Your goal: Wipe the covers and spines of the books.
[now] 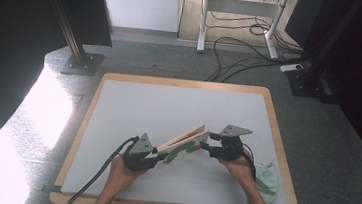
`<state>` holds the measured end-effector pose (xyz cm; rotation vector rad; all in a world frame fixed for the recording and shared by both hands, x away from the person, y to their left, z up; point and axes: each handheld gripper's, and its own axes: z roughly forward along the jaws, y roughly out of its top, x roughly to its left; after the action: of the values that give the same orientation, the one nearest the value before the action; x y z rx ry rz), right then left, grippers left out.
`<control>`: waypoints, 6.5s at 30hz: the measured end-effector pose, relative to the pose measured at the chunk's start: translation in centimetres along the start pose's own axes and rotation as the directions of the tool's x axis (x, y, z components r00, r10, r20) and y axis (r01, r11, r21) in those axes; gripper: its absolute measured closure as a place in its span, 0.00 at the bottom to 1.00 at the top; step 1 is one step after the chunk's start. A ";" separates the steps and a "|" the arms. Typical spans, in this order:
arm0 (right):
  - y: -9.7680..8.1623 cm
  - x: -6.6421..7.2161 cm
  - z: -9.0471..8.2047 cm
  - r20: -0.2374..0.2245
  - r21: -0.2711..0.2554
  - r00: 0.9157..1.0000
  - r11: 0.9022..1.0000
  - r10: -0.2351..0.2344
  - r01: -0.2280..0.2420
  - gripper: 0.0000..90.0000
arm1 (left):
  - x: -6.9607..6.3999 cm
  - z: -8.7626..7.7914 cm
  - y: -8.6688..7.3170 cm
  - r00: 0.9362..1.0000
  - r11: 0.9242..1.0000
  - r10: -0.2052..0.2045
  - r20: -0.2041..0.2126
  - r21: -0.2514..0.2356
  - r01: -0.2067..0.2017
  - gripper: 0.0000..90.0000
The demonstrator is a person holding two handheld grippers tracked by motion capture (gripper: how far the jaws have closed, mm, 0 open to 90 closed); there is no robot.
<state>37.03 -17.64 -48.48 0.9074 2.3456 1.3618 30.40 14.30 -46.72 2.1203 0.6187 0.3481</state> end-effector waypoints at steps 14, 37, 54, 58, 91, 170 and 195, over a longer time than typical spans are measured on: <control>1.5 -0.5 1.0 -0.027 -0.037 0.999 0.999 -0.036 0.035 0.42 | -0.3 -0.2 -0.3 1.000 1.000 -0.021 0.006 0.001 0.021 0.82; -4.9 -1.6 -9.7 0.170 0.200 0.985 0.979 -0.009 -0.025 0.23 | -0.2 -0.2 -0.3 1.000 1.000 -0.029 0.002 0.001 0.029 0.83; -9.6 -1.4 -11.9 0.181 0.271 0.983 0.960 0.021 -0.071 0.90 | 0.0 -0.2 -0.3 1.000 1.000 -0.031 0.003 0.001 0.031 0.82; -7.0 0.6 -9.9 0.072 0.250 0.997 0.968 -0.024 0.005 0.90 | 0.2 -0.2 -0.3 0.999 0.999 -0.034 -0.001 0.001 0.034 0.83; -0.4 9.4 3.1 -0.327 0.213 0.939 0.961 -0.103 0.179 0.55 | 2.6 0.0 -0.4 0.999 1.000 -0.017 0.028 -0.008 0.017 0.82; 5.2 -1.6 0.2 -0.143 -0.019 0.971 0.981 -0.192 0.191 0.64 | 3.9 0.6 -0.4 0.996 0.999 0.021 -0.085 0.031 -0.019 0.59; 5.3 -1.5 0.3 -0.138 -0.013 0.974 0.983 -0.182 0.182 0.61 | -1.4 1.5 -0.8 0.973 0.999 -0.034 0.229 0.043 0.025 0.25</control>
<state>40.29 -16.51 -44.20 0.5962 2.4609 1.3897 29.69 12.94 -48.27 2.1473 0.5247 0.0713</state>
